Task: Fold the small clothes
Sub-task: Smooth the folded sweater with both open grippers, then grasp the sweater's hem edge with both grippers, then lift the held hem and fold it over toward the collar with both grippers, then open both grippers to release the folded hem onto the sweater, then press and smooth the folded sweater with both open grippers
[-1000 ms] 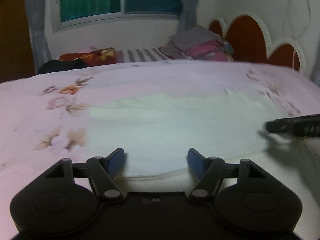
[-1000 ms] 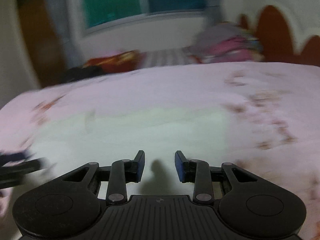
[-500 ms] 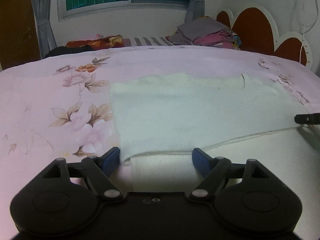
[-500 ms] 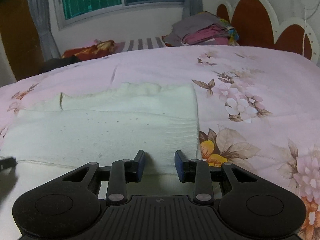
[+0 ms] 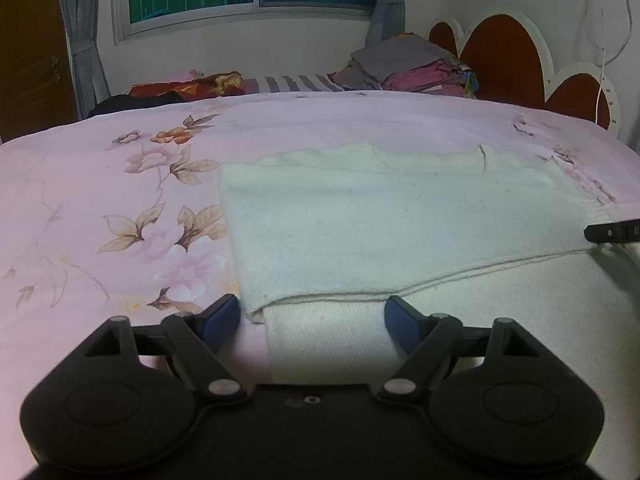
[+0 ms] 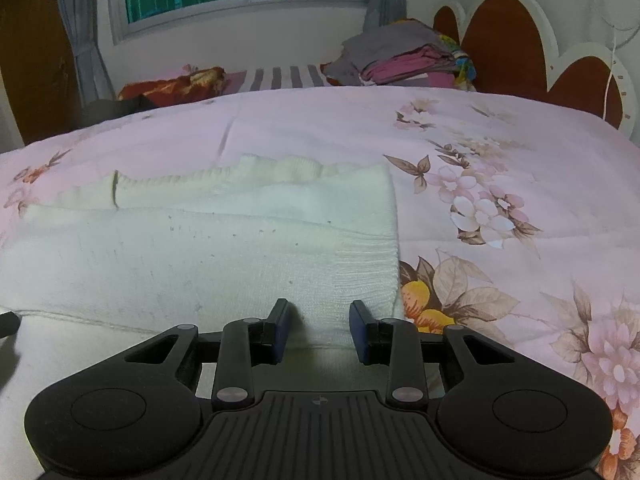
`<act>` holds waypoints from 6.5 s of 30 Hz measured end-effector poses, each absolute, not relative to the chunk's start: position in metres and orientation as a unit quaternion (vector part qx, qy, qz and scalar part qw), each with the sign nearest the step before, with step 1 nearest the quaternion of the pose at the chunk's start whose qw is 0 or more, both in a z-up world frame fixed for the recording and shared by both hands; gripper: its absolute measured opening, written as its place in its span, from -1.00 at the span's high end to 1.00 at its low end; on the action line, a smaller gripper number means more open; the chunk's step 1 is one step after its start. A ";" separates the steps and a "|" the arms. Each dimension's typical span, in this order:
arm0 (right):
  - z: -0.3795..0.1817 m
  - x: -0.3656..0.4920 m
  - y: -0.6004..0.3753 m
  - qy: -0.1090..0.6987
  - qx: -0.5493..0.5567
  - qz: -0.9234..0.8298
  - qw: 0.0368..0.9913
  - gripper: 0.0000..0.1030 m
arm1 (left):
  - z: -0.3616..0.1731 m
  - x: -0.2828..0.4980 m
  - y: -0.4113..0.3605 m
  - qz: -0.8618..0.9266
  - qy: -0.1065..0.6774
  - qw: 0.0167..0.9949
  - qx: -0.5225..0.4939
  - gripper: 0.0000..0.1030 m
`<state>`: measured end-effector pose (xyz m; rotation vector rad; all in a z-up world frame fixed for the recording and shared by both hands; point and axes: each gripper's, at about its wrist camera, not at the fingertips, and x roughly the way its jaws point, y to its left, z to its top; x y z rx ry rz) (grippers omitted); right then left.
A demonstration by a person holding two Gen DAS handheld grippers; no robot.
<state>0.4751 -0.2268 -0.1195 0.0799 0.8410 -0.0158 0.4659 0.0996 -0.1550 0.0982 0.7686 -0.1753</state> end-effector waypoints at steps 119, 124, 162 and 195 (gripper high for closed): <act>-0.119 0.569 -0.298 0.416 0.141 0.123 0.890 0.95 | -0.142 0.580 0.122 -0.141 0.383 0.911 -0.062 0.94; -0.103 0.550 -0.310 0.334 0.168 0.108 0.921 0.98 | -0.139 0.571 0.134 -0.107 0.330 0.934 -0.081 0.94; -0.110 0.567 -0.257 0.368 0.025 0.029 0.929 0.15 | -0.129 0.541 0.098 -0.059 0.296 0.952 -0.054 -0.11; -0.128 0.499 -0.186 0.390 -0.021 0.149 0.908 0.15 | -0.153 0.488 0.016 -0.110 0.349 0.930 0.035 -0.20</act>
